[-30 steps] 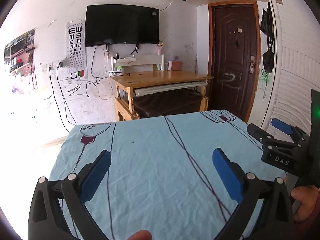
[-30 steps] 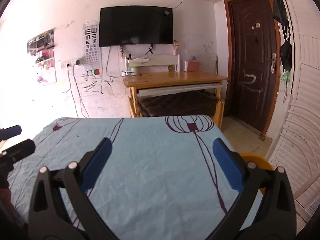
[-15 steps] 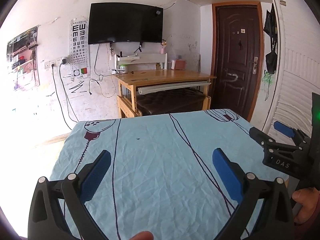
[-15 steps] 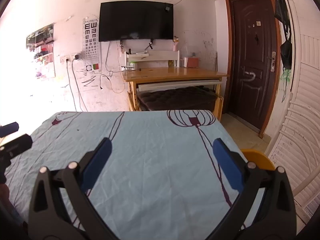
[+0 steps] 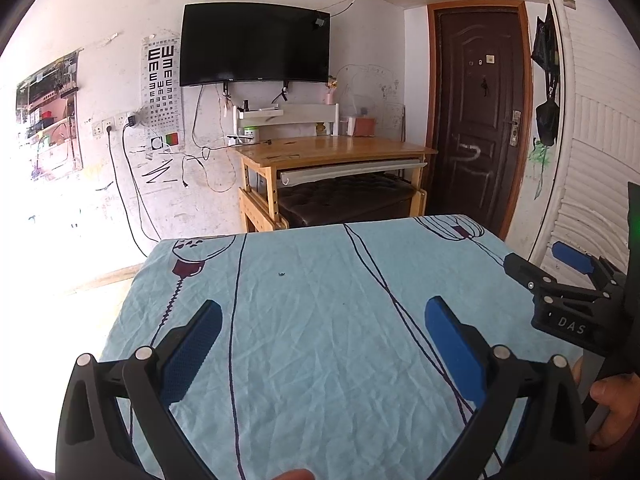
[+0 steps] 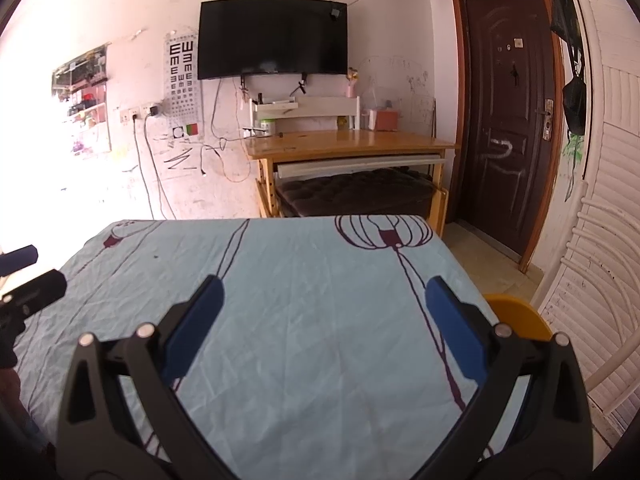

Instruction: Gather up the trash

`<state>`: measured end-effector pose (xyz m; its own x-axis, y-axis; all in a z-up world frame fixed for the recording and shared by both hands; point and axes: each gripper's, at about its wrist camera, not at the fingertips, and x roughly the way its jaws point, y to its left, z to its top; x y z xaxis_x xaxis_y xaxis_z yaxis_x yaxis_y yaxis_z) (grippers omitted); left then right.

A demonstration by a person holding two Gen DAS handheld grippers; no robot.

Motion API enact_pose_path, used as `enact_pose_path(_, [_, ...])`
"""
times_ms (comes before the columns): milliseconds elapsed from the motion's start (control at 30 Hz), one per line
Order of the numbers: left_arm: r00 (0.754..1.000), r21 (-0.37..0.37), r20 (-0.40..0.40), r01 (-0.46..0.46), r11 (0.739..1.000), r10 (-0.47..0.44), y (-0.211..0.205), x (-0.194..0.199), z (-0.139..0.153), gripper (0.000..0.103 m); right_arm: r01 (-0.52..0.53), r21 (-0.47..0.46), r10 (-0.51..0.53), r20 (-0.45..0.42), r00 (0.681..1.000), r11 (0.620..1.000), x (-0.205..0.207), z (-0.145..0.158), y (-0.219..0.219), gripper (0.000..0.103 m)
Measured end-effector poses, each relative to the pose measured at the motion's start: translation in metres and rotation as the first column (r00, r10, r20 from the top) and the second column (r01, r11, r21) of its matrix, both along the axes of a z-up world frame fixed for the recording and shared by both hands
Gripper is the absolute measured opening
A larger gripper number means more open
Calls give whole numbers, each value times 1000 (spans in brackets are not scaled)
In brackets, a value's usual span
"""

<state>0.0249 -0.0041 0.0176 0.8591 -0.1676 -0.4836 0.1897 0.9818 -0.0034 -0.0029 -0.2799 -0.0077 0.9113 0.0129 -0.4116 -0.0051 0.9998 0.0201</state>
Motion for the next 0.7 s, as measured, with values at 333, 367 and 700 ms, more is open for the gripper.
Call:
enact_pose_path(333, [1000,2,-9,-3,1000,3,-1,4,-2,96,-1,-3,1,-4,1000,1000,3,-2,2,97])
enact_pose_path(367, [1000,3,-10,-3,1000,3,-1,4,-2,96,0,-3,0,-5,1000,1000,2,-2,2,97])
enact_pose_path(700, [1000,-3,-16,-10,1000,10,0,4,-3,96,0,-2,0,-3,1000,1000,1,-3,3,97])
